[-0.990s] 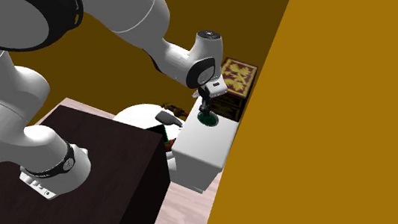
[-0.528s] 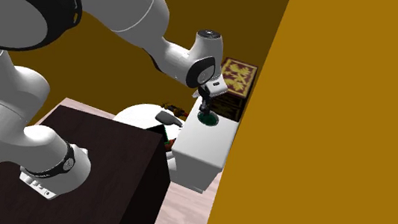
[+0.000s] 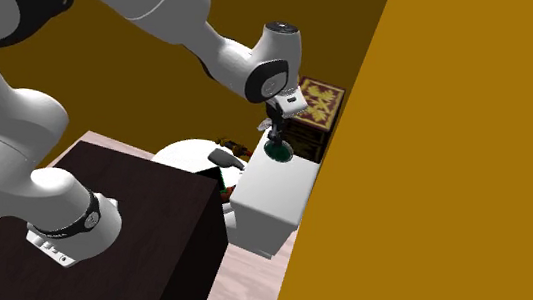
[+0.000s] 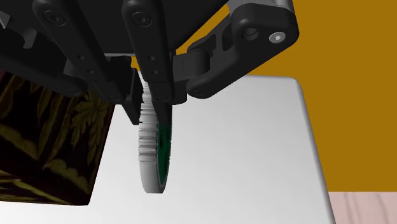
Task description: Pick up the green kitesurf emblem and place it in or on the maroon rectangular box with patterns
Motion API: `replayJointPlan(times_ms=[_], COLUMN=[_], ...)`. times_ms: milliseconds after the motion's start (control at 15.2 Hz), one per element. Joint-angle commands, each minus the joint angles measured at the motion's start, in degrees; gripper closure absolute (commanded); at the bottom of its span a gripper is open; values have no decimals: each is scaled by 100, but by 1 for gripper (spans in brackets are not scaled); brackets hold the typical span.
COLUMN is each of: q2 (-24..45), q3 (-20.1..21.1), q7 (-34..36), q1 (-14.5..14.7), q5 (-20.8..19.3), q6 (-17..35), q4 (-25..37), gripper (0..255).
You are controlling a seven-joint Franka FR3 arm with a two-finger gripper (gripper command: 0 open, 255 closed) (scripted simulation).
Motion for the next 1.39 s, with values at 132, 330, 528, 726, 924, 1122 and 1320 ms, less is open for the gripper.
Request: replayJointPlan(times_ms=[132,330,528,726,924,1122,1320], q2=[-290,-494,-693,-886,-1072,-1247,-1412], q3=[181,287,375,444,494,527,545], q7=[-256,-431,-601,-763,-916,-1057,-1185], q1=[-144,-226,-296,-353,-397,-429,-453], q5=[346,586,819,1040,1247,1436,1607], q6=[-234,-408,-589,-777,-973,-1174,-1382], q4=[19,49,92,149,219,302,398], gripper=[255,255,255,255,255,255,255])
